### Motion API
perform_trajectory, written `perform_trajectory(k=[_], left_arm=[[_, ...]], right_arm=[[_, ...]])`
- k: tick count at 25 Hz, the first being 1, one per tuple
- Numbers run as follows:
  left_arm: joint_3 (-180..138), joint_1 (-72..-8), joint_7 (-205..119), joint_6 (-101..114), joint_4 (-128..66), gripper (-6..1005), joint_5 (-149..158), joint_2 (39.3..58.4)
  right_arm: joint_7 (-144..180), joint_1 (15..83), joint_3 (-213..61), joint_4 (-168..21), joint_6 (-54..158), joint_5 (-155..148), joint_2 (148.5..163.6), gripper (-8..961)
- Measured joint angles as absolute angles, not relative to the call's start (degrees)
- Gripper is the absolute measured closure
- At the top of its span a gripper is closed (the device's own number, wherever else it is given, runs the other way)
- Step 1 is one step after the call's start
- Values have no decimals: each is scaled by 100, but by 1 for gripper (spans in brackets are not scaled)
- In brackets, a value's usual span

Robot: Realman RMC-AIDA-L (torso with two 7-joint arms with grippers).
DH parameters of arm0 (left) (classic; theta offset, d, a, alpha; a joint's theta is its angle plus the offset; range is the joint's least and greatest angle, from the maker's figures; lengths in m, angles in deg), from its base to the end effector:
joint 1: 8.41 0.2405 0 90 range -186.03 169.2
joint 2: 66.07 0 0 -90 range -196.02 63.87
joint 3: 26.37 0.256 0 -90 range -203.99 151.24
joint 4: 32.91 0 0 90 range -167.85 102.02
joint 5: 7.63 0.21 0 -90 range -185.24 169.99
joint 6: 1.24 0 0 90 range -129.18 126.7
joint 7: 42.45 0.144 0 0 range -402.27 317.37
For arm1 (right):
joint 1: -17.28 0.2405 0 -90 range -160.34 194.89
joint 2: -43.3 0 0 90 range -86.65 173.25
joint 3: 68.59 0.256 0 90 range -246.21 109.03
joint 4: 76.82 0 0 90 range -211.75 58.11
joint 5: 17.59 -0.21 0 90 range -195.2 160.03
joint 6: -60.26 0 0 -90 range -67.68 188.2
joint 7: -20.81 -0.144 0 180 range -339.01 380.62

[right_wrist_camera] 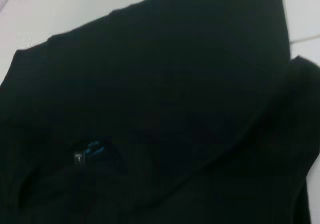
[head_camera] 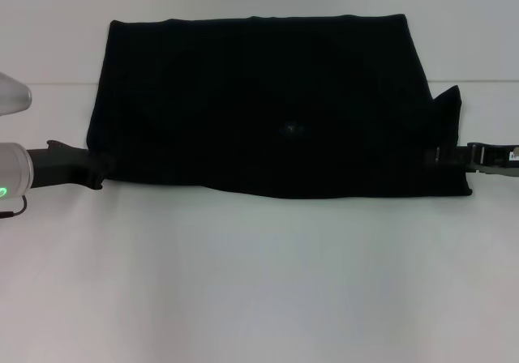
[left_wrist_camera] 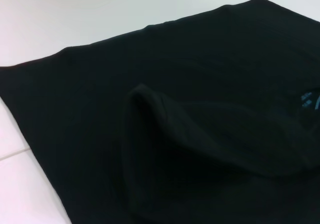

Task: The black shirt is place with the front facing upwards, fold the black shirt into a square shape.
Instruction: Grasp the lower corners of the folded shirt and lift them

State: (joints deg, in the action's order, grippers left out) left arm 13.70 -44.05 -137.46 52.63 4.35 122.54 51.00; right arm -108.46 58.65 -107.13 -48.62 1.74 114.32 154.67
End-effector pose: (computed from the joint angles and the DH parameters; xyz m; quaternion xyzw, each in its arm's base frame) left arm -0.3163 0.4046 0.0265 -0.8765 -0.3270 -0.0446 0.3506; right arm 0.3065 0.4170 0.0340 -0.7608 0.5755 0.1248 0.2728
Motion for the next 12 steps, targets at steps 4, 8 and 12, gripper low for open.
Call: perform_trajectory(k=[4,8,12], left_arm=[[1367,-4414,-13746,5255,424,996,12263,5100],[1364,-4419,-13746,5244,420,996,12265,5100],[1362,-4419,-13746,5245,412,997,12260,5100]], right_arm=[[-10777,5867,-10829,-4871,273,11434,15560,82],[-10763,5872,-10928,-4822,329,11434,15650,102],[-10646,5850,-10933,-4811,299,11416,15659,123]])
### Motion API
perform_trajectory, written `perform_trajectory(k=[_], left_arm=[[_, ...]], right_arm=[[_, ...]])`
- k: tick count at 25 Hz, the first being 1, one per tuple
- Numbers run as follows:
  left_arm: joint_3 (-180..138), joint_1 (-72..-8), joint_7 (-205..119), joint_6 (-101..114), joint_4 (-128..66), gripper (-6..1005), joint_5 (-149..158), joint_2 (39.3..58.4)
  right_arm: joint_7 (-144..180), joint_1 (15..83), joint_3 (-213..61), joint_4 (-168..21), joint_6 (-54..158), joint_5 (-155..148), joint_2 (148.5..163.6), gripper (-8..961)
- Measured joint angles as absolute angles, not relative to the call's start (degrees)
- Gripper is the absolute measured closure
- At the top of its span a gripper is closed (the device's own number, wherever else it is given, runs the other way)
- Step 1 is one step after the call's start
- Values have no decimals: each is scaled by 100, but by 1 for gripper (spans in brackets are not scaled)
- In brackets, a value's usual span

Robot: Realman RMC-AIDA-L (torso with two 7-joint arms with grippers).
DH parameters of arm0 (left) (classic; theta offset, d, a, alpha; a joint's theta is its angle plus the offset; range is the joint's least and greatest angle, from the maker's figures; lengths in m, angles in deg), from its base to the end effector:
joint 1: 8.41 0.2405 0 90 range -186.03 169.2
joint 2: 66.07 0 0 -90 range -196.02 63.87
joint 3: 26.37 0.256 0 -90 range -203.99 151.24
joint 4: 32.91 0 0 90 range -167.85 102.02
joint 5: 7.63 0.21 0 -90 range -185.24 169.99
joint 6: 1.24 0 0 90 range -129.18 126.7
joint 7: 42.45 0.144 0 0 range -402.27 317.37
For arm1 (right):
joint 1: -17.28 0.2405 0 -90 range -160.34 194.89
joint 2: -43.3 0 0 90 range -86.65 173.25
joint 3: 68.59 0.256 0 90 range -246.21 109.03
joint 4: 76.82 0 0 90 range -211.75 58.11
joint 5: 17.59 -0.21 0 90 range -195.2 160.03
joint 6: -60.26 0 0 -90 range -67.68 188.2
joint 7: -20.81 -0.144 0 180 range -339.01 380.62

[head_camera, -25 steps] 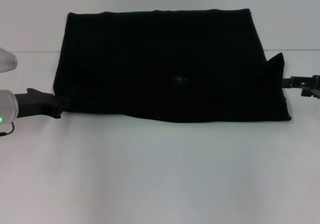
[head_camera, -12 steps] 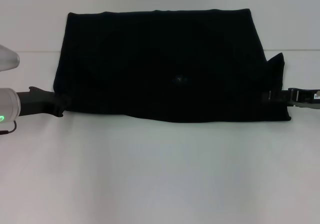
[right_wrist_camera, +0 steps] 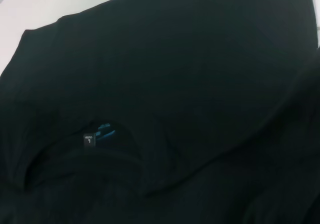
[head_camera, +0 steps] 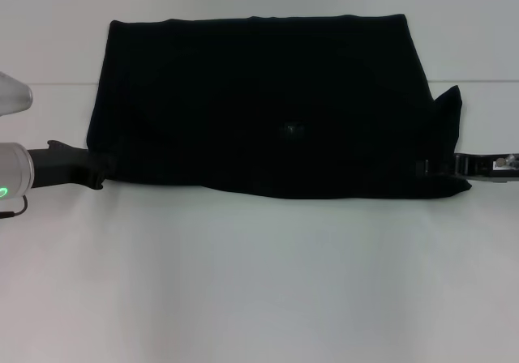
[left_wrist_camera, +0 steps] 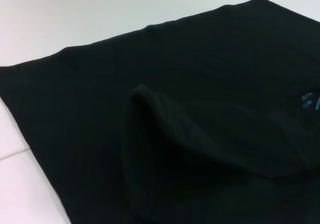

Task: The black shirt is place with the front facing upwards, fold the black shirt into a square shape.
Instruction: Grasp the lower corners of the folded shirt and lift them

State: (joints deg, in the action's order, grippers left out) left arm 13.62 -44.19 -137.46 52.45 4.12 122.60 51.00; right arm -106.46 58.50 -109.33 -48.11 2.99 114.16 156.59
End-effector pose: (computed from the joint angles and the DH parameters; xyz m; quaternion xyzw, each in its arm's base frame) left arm -0.3162 0.4050 0.0260 -0.8762 -0.3276 -0.0445 0.3508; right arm 0.3016 0.4138 0.0170 -0.7780 0.5571 0.1113 0.2683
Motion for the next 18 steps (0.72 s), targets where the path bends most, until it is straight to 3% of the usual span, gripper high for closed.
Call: perform_trajectory(k=[11,18], left_arm=[[1362,-4392,-13746,5265,408,997,12260,5100],[1335,-4373,-13746,5264,409,997,12249,5107]], right_arm=[[-10479,5752,-10873,-4739,254,11369,15659,567],[-10449,5493,-10818,-4425,26,11233,15665,778]])
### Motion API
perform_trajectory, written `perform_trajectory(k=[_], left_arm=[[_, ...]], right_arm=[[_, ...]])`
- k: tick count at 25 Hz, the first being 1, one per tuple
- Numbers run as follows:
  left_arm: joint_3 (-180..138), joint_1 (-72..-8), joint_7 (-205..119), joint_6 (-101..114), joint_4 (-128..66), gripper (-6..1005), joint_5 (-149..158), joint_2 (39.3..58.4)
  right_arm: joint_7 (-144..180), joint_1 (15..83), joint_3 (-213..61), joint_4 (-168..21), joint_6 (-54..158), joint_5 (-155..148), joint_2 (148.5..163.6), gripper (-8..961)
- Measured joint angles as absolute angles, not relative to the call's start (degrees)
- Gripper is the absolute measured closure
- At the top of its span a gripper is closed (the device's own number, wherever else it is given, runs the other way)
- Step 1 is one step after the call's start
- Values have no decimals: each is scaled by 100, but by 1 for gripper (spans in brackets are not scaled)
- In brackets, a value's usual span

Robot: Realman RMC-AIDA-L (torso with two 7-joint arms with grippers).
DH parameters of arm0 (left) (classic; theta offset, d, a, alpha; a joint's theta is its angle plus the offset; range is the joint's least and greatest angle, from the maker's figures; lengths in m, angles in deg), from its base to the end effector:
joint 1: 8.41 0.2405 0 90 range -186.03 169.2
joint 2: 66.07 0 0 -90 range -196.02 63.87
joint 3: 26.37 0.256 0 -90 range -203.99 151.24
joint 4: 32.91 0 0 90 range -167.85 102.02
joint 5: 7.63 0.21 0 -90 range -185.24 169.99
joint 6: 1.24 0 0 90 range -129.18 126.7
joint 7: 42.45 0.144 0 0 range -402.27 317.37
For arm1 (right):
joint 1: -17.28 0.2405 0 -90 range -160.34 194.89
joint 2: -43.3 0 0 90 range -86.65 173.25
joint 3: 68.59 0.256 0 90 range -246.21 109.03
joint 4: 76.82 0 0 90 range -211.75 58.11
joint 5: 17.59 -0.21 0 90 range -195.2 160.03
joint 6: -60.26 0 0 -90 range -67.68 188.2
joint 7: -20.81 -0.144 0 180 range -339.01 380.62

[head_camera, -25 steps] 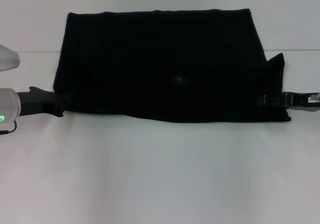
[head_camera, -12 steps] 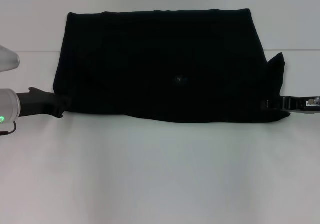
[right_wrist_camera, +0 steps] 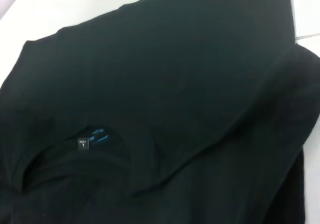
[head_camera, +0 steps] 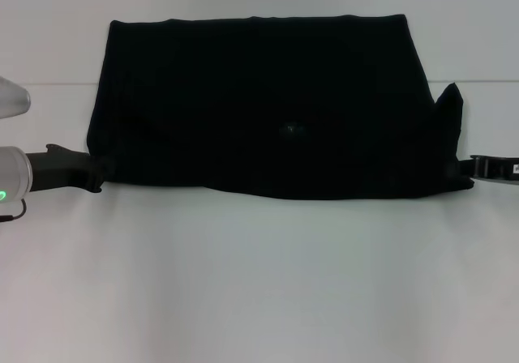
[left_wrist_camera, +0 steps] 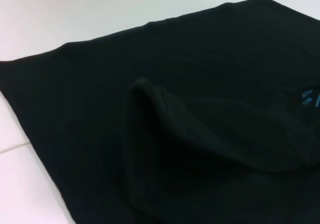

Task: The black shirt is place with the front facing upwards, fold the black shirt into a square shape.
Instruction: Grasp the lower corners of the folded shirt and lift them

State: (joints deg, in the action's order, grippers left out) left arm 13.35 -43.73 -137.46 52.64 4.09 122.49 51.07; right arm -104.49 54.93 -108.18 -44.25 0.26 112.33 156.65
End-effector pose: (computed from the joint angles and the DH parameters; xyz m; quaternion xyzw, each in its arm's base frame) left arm -0.3191 0.4021 0.0256 -0.8743 -0.3329 -0.0460 0.3501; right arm 0.3136 0.4029 0.0315 -0.7752 0.5538 0.1277 0.2759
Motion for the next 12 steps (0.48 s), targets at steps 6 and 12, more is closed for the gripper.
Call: perform_trajectory(k=[6,12], left_arm=[[1273,-4240,-13965,5759,623,997,12244,5103],[806,-3967,-14187,6866,1129,997,12250,5034]], right_arm=[[-9847,5172,-10512,-4381,-447,10701,15620,911],[-9275,4884,-9998,-4347,-1018,10533,15605,903]])
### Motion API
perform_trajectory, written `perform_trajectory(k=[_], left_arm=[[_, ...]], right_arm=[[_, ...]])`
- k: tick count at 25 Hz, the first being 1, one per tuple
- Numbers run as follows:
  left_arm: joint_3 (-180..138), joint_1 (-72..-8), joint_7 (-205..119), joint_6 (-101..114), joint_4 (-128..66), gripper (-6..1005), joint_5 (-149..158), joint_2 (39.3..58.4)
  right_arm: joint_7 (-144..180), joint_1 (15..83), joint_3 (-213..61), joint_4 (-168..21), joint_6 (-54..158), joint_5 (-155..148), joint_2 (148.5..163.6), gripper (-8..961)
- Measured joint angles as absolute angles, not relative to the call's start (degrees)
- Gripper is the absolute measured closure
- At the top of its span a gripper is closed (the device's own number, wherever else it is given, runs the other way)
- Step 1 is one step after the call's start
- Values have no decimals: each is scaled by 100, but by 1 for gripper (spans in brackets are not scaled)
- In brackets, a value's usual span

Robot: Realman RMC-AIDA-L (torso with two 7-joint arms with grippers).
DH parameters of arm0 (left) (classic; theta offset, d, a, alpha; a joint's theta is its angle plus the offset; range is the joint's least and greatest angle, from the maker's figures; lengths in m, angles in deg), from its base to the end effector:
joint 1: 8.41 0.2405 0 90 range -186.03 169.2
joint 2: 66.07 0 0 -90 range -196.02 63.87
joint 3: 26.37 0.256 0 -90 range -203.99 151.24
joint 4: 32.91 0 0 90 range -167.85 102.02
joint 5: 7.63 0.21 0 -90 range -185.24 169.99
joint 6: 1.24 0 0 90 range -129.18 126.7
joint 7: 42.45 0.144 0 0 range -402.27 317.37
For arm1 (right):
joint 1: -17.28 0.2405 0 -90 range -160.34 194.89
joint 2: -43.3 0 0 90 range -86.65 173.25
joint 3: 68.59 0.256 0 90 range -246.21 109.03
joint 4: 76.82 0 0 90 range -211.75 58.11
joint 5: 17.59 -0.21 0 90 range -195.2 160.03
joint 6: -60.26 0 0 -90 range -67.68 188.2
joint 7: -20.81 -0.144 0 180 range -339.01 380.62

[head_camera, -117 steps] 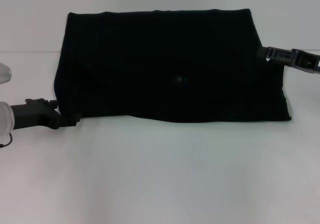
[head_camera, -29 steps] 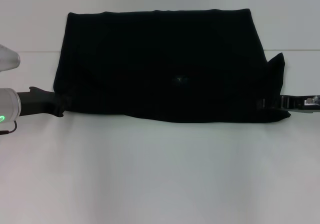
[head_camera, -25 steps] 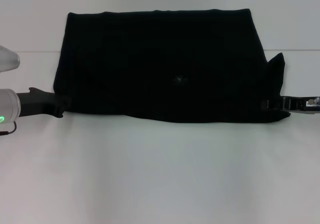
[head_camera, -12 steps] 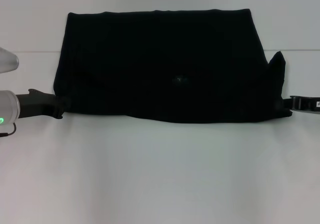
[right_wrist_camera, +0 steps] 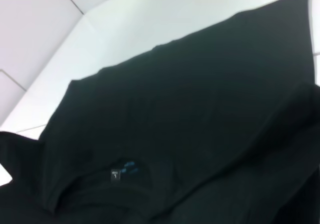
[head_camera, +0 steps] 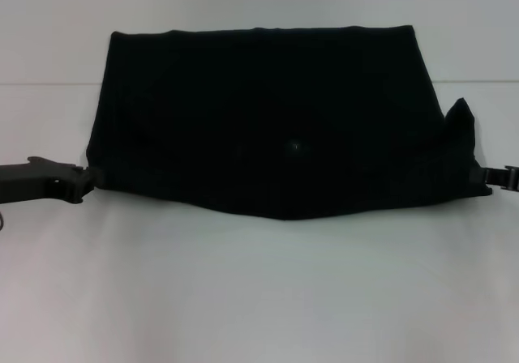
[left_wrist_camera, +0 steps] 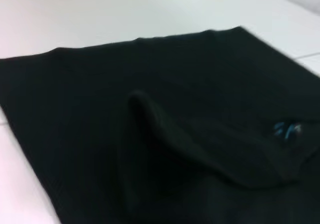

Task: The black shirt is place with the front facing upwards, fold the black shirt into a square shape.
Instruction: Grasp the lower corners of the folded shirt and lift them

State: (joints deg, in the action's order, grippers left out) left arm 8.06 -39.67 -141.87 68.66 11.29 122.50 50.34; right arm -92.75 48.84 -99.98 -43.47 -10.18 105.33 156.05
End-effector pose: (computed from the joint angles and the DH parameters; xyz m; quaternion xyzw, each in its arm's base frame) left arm -0.3209 0.3729 0.0520 -0.8745 -0.3709 -0.0994 0.2965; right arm 0.3328 0.3676 0.0510 -0.7810 0.5334 0.2046 0.2524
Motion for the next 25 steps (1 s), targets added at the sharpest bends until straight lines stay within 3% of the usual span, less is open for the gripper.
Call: perform_trajectory(k=[13,25], left_arm=[[102,-3476,-14172,8603,1079,996,12300,4742],[79,-2855,-14119,10092,1074,996,12528,4701]], right_arm=[[-8258,4324,-9825,-4339,-2222,10540,15533,886],[-7004,3340,-9187,-4343,-3914,10566,15468,870]])
